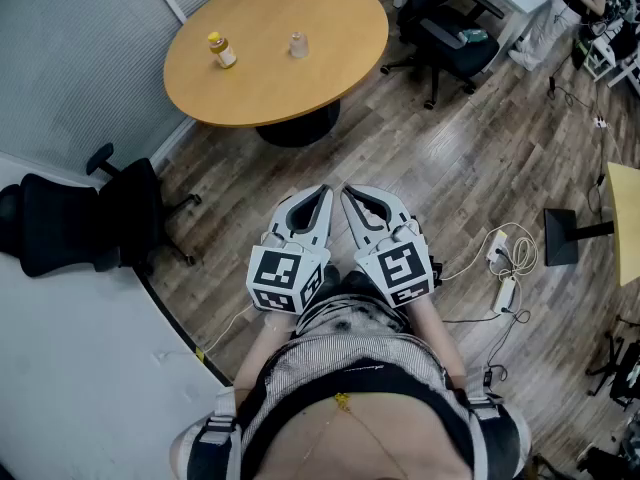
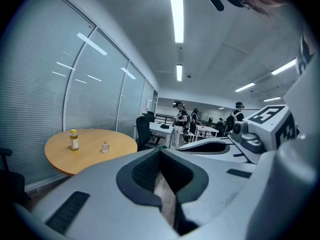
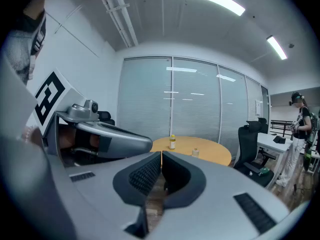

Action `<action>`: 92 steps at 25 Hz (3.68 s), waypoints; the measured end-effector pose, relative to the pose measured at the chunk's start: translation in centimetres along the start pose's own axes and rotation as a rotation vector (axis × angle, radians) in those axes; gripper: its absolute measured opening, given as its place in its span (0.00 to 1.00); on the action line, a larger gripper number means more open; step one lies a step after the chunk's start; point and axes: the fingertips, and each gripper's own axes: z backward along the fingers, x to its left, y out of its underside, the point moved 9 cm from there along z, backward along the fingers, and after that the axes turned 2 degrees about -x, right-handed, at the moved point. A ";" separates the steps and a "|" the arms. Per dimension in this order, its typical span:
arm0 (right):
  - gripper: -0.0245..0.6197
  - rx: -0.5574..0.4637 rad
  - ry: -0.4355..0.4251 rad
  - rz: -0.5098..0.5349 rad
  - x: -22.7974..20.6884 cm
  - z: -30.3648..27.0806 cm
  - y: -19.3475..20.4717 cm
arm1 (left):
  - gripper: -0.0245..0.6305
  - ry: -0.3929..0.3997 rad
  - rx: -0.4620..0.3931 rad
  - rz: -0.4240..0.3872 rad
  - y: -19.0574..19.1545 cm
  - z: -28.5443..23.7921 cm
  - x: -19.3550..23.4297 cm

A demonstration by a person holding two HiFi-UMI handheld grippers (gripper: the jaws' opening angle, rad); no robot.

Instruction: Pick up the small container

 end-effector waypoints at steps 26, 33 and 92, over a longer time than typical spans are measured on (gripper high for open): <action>0.08 -0.025 -0.013 -0.032 -1.8 -0.5 0.7 | 0.07 0.005 0.040 0.062 0.2 -2.5 0.9; 0.08 -0.033 0.014 -0.041 -4.0 -3.5 -0.6 | 0.07 0.055 0.027 0.046 -1.5 -5.8 3.3; 0.08 -0.021 0.046 -0.068 -14.9 -21.9 -4.4 | 0.07 0.104 0.044 0.125 -5.5 -19.6 17.6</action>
